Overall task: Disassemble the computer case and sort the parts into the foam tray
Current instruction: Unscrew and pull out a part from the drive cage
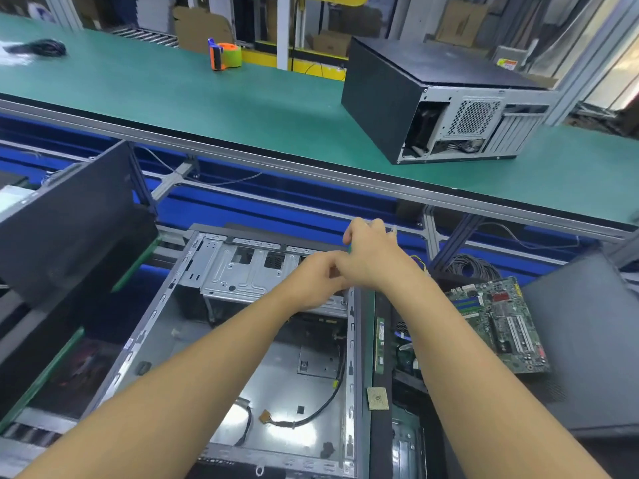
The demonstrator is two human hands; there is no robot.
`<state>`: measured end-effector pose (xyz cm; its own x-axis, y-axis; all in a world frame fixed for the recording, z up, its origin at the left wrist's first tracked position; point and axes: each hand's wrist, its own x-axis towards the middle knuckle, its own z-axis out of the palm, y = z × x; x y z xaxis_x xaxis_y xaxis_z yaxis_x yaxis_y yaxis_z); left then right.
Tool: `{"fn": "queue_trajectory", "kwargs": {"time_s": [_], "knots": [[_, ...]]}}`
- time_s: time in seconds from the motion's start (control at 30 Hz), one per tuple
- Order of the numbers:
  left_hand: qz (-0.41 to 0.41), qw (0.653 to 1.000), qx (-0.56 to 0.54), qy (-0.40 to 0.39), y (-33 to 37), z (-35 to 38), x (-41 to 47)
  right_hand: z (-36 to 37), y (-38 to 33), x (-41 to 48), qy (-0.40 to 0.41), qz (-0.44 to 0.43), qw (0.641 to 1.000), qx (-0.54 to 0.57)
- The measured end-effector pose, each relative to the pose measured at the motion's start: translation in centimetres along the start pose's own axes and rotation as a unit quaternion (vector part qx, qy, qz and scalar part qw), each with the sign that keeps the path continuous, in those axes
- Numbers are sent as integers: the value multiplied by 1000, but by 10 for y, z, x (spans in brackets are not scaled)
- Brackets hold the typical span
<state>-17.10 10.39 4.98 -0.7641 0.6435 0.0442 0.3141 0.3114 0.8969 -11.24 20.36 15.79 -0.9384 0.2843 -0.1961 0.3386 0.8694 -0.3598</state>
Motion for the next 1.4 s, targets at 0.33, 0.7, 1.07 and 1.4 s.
{"fn": "queue_trajectory", "kwargs": {"time_s": [0.33, 0.7, 1.07, 1.4], "knots": [[18, 999, -18, -32, 3, 8, 9, 1, 7, 1, 22, -3, 999, 24], [17, 998, 67, 8, 14, 10, 19, -2, 15, 1, 73, 44, 996, -25], [12, 998, 56, -1, 9, -3, 13, 0, 18, 2, 57, -13, 997, -51], [47, 994, -66, -73, 1, -10, 4, -6, 19, 6, 13, -35, 998, 47]]}}
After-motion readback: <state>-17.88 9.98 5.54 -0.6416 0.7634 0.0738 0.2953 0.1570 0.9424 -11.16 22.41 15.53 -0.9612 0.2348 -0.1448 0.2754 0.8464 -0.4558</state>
